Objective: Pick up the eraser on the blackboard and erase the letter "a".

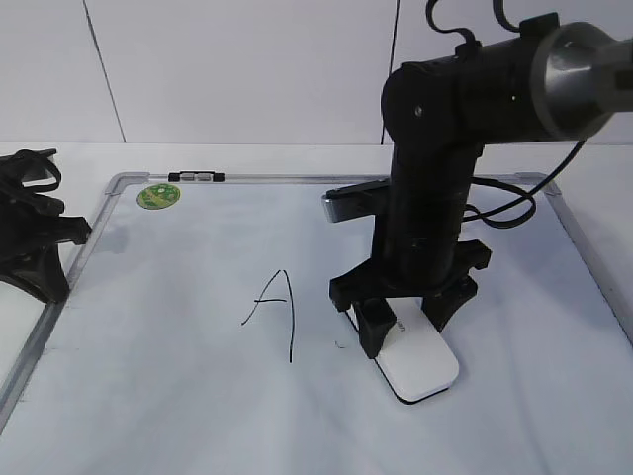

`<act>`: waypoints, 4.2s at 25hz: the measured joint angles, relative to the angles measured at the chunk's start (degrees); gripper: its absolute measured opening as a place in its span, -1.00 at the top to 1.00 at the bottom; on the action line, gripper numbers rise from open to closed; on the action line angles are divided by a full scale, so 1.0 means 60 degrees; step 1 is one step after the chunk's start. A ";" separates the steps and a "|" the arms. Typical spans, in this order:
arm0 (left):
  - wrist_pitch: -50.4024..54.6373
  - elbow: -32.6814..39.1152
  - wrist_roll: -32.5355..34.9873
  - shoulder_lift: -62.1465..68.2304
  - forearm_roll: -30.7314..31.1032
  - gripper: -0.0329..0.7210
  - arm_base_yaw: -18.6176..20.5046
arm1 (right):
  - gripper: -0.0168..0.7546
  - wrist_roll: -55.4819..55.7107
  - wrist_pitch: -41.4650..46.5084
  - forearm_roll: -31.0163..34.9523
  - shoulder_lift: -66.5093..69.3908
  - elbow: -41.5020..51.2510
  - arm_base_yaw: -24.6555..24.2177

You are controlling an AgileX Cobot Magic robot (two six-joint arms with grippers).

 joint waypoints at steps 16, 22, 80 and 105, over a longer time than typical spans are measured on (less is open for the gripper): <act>0.0000 0.0000 0.0000 0.0000 0.0000 0.87 0.0000 | -0.44 -0.0015 0.0136 -0.0052 0.0000 0.0000 0.0668; 0.0000 0.0000 0.0000 0.0000 0.0000 0.87 0.0000 | -0.44 -0.0015 0.0199 -0.0032 0.0000 0.0000 0.0829; 0.0000 0.0000 0.0000 0.0000 0.0000 0.86 0.0000 | -0.44 0.0687 0.0683 -0.1051 -0.1276 -0.2042 -0.2737; 0.0000 0.0000 0.0000 0.0000 0.0000 0.83 0.0000 | -0.44 0.0708 0.0696 -0.1330 -0.1878 -0.0236 -0.4000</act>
